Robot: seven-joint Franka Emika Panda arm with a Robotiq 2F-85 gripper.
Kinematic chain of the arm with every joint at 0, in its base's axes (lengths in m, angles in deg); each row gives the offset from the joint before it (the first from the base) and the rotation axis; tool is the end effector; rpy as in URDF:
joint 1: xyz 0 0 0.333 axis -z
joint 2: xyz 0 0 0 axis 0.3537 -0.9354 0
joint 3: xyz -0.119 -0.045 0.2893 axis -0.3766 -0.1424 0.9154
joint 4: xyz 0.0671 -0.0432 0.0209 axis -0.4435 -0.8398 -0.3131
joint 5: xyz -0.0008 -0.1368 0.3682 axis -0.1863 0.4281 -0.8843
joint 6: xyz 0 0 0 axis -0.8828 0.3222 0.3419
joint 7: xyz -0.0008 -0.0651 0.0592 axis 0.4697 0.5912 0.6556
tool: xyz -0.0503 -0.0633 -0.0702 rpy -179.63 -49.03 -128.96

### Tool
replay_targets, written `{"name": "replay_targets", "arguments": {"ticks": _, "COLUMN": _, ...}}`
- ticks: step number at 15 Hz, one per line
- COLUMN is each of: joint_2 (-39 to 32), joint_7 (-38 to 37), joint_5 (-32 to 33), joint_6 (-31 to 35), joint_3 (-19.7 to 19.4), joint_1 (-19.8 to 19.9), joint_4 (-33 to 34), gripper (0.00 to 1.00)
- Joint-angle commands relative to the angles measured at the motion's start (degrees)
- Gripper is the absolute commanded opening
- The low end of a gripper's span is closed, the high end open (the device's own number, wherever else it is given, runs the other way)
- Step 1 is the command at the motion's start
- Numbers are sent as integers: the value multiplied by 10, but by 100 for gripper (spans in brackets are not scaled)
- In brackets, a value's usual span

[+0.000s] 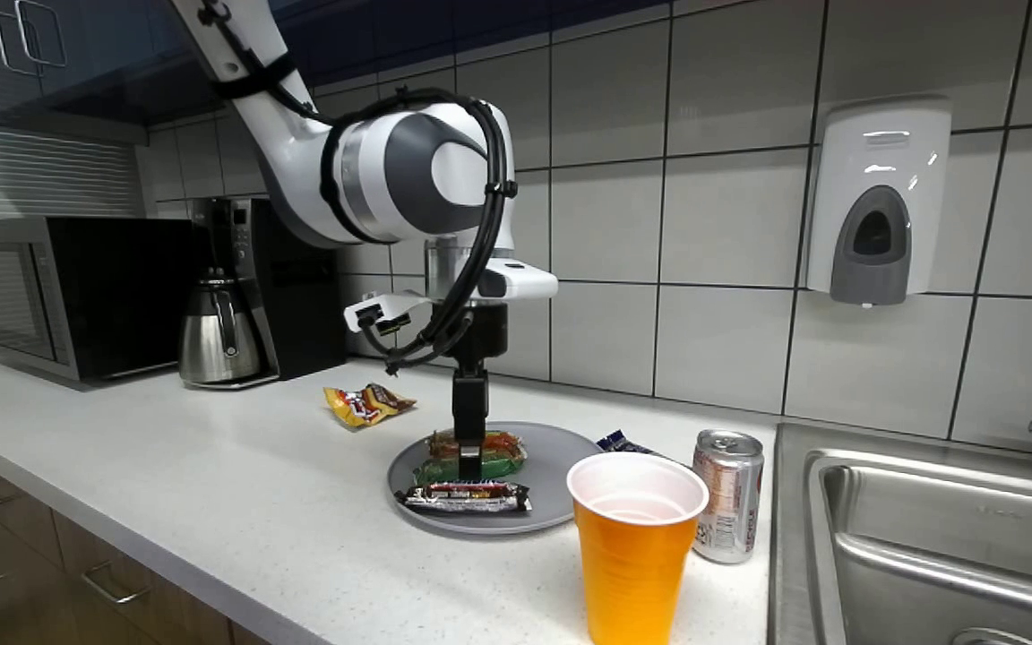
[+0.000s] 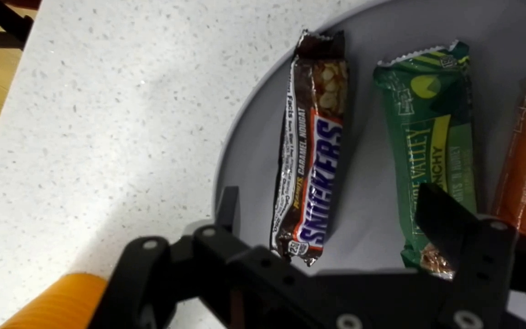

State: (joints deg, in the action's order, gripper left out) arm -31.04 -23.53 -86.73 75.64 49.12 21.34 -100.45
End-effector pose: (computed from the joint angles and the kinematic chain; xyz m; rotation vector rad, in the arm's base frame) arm 0.4927 -0.0220 0.2587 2.7838 -1.3383 -0.0650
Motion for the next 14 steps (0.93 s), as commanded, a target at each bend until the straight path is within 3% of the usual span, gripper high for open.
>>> {"name": "replay_targets", "arguments": {"ticks": 1, "joint_2": 32, "joint_7": 43, "joint_5": -13, "joint_6": -46, "joint_3": -5, "joint_1": 0, "joint_4": 5, "gripper": 100}}
{"name": "replay_targets", "arguments": {"ticks": 14, "joint_2": 51, "joint_7": 264, "joint_5": 7, "joint_6": -139, "joint_3": -31, "joint_1": 24, "joint_4": 42, "gripper": 100}}
